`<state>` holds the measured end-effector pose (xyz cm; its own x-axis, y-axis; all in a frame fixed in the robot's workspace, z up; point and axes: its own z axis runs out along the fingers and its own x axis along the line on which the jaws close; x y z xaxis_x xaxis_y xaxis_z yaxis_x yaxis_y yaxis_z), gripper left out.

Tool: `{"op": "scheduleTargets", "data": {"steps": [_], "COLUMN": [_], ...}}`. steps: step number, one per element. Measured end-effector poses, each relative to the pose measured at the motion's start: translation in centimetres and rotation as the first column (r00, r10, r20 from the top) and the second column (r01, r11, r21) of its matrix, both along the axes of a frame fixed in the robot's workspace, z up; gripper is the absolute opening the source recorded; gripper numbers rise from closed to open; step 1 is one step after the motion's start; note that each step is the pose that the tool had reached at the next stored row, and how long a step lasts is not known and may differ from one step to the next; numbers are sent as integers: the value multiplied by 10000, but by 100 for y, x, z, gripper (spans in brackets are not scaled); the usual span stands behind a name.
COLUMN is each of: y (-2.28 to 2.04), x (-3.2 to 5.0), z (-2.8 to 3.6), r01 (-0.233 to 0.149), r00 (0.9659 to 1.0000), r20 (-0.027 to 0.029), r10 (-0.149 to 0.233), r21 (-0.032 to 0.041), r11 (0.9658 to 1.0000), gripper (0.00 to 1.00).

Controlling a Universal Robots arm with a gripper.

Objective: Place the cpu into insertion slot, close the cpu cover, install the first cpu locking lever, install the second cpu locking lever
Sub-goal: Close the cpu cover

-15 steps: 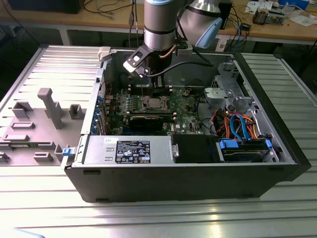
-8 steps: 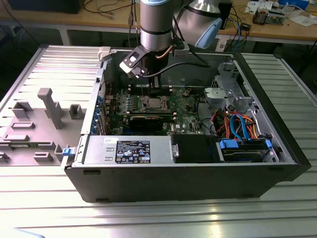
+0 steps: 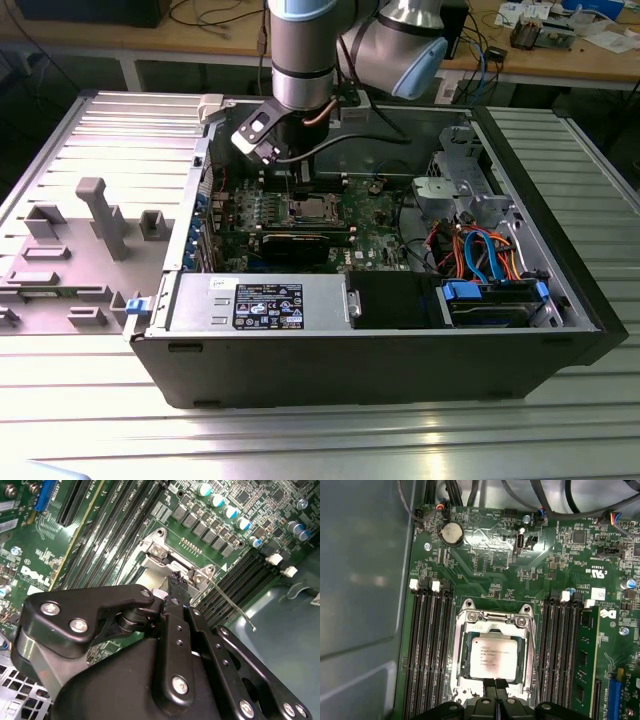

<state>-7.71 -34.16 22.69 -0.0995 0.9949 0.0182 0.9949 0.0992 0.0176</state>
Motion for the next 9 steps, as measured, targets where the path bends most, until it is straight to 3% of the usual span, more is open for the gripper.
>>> {"op": "scheduleTargets", "data": {"steps": [9], "y": [3], "x": [-36], "z": [-153], "r01": [-51], "r00": [10000], "r20": [-32], "r10": [51], "r21": [1], "r11": [10000], "gripper": [11]}}
